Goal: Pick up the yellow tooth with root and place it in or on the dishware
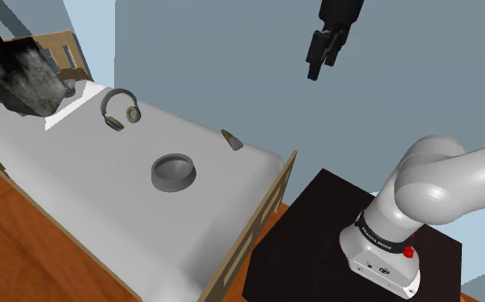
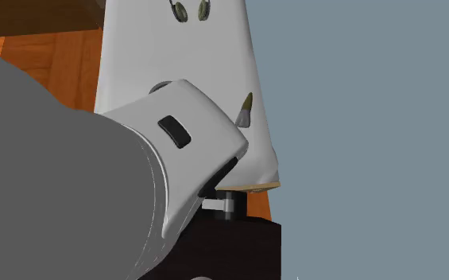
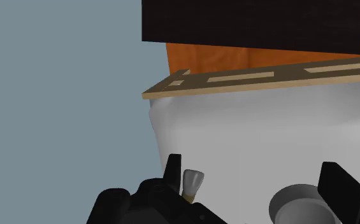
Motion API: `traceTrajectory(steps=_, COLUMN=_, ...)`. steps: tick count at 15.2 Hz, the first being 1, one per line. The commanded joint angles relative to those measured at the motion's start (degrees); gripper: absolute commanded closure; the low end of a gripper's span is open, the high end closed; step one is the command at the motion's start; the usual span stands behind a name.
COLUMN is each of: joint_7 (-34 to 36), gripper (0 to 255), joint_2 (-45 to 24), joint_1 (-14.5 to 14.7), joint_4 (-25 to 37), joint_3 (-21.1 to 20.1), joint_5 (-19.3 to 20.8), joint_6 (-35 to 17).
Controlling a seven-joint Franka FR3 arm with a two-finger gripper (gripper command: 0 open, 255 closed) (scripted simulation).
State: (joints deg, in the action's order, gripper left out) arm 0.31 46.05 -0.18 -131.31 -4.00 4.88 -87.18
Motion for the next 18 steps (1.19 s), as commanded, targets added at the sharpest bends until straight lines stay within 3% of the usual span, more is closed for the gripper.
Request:
traceTrajectory(steps=1, joint_7=0.00, gripper=0, joint_2=0.00, joint_1=0.00, joint_4=0.00, joint_3=0.00, joint_5=0.00, joint_6=0.00)
traceTrajectory(steps=10, joint_7=1.29, gripper=0, joint_2=-12.58, joint_1=-1.49, joint_4=-4.67, joint_3=0.95, joint_5=1.39, joint_6=-16.75)
traceTrajectory(steps=18, joint_7=2.79, gripper=0, joint_2=-27.70, joint_1=-2.97, joint_4=-3.36, joint_3=1.64, joint_5=3.05, joint_6=-30.10)
